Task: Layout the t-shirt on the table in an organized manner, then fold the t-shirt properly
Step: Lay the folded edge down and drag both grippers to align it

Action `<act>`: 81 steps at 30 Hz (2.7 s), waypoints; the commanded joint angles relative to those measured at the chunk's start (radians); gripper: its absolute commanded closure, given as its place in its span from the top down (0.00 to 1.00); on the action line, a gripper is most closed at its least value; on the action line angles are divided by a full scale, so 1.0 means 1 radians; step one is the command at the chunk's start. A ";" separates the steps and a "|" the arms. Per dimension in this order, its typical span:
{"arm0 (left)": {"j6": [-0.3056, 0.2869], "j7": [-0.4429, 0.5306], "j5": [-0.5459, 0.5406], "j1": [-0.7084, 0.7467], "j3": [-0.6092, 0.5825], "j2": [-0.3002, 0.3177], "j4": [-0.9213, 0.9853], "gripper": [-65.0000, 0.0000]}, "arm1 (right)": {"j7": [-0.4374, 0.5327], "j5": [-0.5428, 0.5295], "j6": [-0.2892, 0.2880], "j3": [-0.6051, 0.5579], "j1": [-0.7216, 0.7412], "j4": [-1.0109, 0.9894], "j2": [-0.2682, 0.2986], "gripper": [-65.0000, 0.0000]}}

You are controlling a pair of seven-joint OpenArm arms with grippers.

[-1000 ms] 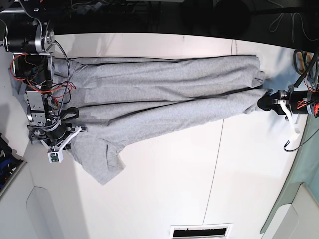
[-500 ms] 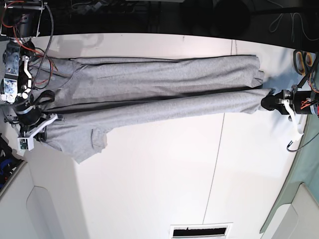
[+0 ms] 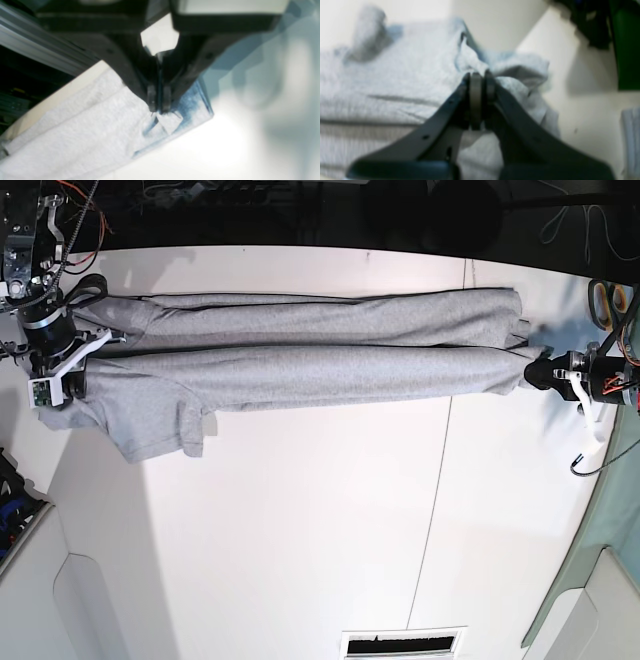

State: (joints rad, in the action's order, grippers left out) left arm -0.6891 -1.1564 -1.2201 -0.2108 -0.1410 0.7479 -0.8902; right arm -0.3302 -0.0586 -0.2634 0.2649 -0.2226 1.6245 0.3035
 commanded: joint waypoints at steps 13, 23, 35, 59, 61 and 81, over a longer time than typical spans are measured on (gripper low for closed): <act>-0.009 -0.082 -0.130 0.021 0.009 0.127 -0.157 0.00 | 0.047 -0.055 0.013 0.008 -0.081 0.013 -0.044 0.00; -0.009 -0.082 -0.130 0.046 0.009 0.125 -0.157 0.00 | 0.061 -0.144 0.051 0.008 -0.041 -0.021 -0.099 0.46; -0.009 -0.083 -0.129 0.048 0.009 0.125 -0.157 0.00 | 0.038 -0.143 0.102 0.008 0.306 -0.264 -0.099 0.46; -0.009 -0.098 -0.130 0.048 0.009 0.125 -0.157 0.00 | -0.027 -0.196 -0.275 -0.015 0.489 -0.568 -0.106 0.00; -0.009 -0.125 -0.151 0.048 0.009 0.128 -0.157 0.00 | -0.050 -0.221 -0.275 -0.004 0.469 -0.493 -0.105 0.00; -0.009 -0.240 -0.263 0.098 0.009 0.189 -0.189 0.00 | -0.291 -0.435 -0.275 0.243 0.026 0.034 -0.082 0.00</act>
State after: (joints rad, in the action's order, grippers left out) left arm -0.6895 -1.3972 -1.4658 -0.0967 -0.1429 0.9089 -1.0687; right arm -0.6518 -0.4789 -0.5331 0.5003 -0.2028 1.6444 0.2085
